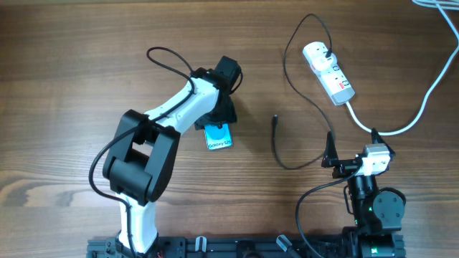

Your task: Plug charger to phone and switch on socket

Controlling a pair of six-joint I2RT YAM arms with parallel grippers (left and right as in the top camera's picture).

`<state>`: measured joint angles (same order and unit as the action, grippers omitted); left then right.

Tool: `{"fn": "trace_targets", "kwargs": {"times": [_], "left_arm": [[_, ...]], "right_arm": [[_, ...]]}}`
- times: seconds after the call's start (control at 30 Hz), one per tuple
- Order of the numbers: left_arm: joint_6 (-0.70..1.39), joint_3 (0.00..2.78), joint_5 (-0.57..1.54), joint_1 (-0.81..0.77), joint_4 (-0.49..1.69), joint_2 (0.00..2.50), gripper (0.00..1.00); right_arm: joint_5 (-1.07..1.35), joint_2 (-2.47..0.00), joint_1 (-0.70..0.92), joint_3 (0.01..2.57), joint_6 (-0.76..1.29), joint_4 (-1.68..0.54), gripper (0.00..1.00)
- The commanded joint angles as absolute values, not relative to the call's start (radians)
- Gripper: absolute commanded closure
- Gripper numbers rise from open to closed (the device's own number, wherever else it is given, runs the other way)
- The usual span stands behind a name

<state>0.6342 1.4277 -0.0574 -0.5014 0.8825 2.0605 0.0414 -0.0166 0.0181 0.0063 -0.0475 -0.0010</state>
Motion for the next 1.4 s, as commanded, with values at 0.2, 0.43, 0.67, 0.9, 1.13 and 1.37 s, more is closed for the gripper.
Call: {"fn": "trace_targets", "kwargs": {"times": [0.2, 0.43, 0.67, 0.9, 1.13, 1.37], "left_arm": [[0.636, 1.386, -0.054, -0.534, 0.849, 2.061, 0.12], [0.637, 1.360, -0.065, -0.534, 0.849, 2.061, 0.00], [0.637, 1.359, -0.065, -0.534, 0.845, 2.061, 0.38], [0.637, 1.361, -0.064, -0.534, 0.845, 2.061, 0.36], [0.637, 1.401, -0.007, -0.525, 0.872, 2.040, 0.36], [0.637, 1.403, 0.173, -0.458, 0.873, 1.988, 0.38]], "right_arm": [[0.045, -0.016, 0.019, 0.006, -0.052, 0.001, 0.00], [0.045, -0.016, 0.019, 0.006, -0.052, 0.001, 0.00], [0.045, -0.016, 0.019, 0.006, -0.052, 0.001, 0.00], [0.045, -0.016, 0.019, 0.006, -0.052, 0.001, 0.00], [0.045, -0.016, 0.019, 0.006, -0.052, 0.001, 0.00], [0.045, -0.016, 0.019, 0.006, -0.052, 0.001, 0.00]]}}
